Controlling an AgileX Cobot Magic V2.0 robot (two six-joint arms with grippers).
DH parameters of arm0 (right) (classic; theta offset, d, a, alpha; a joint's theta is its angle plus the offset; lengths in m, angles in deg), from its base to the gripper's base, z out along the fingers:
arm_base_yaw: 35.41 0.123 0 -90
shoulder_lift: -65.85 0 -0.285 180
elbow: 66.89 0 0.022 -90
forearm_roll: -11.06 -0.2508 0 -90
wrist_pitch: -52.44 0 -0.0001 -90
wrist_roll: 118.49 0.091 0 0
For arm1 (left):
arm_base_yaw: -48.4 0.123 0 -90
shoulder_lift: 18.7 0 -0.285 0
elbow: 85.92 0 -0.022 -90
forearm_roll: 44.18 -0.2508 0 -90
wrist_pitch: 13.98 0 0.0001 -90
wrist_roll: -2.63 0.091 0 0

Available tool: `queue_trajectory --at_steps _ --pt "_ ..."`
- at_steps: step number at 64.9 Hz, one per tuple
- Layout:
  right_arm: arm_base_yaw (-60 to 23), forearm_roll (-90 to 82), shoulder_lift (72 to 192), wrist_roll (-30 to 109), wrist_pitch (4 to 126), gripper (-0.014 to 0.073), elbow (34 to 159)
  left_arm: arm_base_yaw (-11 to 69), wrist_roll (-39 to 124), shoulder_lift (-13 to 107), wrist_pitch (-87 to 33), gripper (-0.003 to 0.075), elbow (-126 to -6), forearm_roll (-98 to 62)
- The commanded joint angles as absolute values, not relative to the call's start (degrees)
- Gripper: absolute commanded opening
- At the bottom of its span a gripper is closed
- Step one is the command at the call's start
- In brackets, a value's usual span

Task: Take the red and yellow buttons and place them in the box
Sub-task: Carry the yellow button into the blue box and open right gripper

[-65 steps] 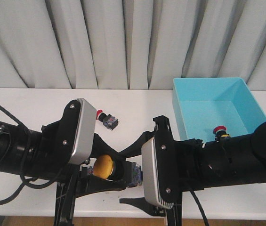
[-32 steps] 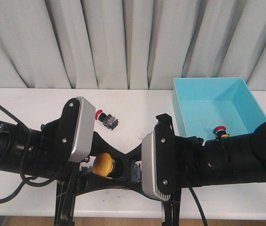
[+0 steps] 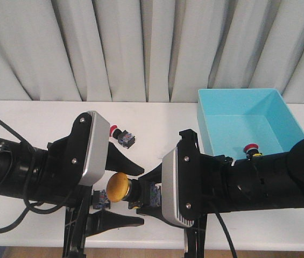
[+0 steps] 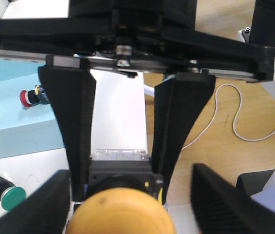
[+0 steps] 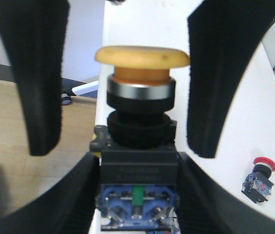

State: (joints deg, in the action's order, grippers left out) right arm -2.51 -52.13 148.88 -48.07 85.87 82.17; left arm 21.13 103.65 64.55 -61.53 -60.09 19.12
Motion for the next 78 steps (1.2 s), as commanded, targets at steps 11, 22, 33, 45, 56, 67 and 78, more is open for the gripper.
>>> queue_trajectory --at_steps 11,22,33,45,56,67,78 --pt "-2.6 -52.5 147.9 -44.3 84.4 0.0282 83.9 21.0 103.1 63.6 -57.9 0.0601 -61.6 22.5" --pt "-2.7 -48.2 147.9 -37.9 79.2 0.0282 83.9 21.0 101.2 66.0 -52.2 0.0594 -61.3 21.1" --pt "-2.9 -37.1 147.9 -26.3 74.5 0.0282 83.9 21.0 96.6 68.8 -46.0 0.0594 -61.3 15.1" --pt "-11.5 -26.9 147.9 -7.7 72.6 0.0282 84.1 21.0 89.7 69.7 -39.3 0.0594 -61.3 9.1" --pt "-27.1 -25.4 149.6 14.4 76.7 0.0282 90.0 21.0 88.5 69.7 -37.4 0.0594 -61.3 8.5" --pt "-34.9 -16.7 158.5 26.2 91.8 0.0282 101.3 21.0 88.5 69.7 -37.4 0.0594 -61.3 8.5" --pt "-35.9 -5.9 170.7 38.9 97.2 0.0282 112.5 21.0 88.5 69.7 -37.6 0.0594 -61.3 8.5"
